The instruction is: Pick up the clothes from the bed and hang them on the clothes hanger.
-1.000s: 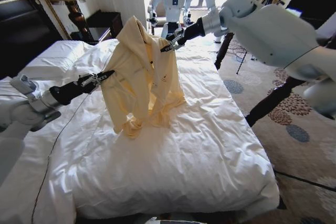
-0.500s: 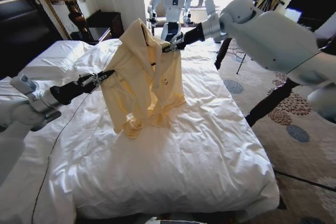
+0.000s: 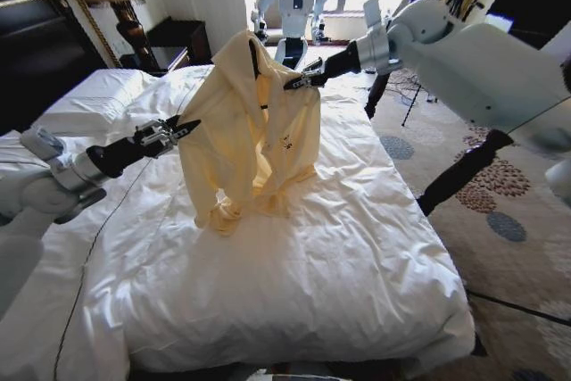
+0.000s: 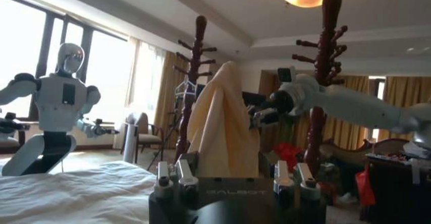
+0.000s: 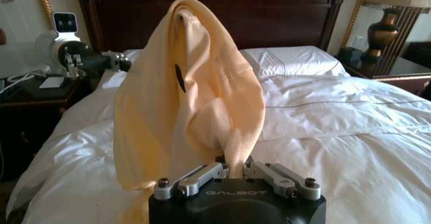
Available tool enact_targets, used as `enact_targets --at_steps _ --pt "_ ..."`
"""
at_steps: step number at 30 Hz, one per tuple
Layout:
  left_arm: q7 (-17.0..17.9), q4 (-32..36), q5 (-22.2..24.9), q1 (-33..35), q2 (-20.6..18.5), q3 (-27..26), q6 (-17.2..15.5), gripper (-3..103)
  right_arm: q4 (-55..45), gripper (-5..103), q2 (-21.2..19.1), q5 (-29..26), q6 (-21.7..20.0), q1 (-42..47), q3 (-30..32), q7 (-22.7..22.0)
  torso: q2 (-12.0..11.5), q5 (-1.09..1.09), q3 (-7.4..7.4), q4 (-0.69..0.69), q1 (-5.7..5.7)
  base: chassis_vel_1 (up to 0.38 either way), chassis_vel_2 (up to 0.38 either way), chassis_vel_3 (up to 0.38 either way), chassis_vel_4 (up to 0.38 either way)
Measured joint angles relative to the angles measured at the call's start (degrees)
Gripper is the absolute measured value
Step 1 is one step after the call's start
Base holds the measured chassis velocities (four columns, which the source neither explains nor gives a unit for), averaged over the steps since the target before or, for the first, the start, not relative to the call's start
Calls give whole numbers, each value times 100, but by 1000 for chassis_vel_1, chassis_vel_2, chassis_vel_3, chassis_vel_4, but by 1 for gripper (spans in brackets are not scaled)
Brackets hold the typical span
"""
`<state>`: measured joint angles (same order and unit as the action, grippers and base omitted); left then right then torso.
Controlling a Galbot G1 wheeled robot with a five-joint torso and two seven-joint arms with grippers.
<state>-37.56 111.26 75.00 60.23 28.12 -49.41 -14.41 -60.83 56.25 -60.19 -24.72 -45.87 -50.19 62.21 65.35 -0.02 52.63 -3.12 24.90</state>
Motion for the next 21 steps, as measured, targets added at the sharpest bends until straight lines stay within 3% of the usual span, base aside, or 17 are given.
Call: enact_targets --at_steps 9,17,21 --pt "315 27 277 -184 -308 -116 2 98 -311 1 -231 125 -1 123 23 151 0 1 0 1 0 0 0 0 0" --pt "432 27 454 -409 -643 -41 -6 100 -554 1 -248 111 57 220 57 197 0 -1 0 1 0 0 0 0 0" --pt "429 -22 545 -566 -851 52 -15 100 -628 1 -250 230 83 197 56 487 0 -3 0 2 1 0 0 0 0"
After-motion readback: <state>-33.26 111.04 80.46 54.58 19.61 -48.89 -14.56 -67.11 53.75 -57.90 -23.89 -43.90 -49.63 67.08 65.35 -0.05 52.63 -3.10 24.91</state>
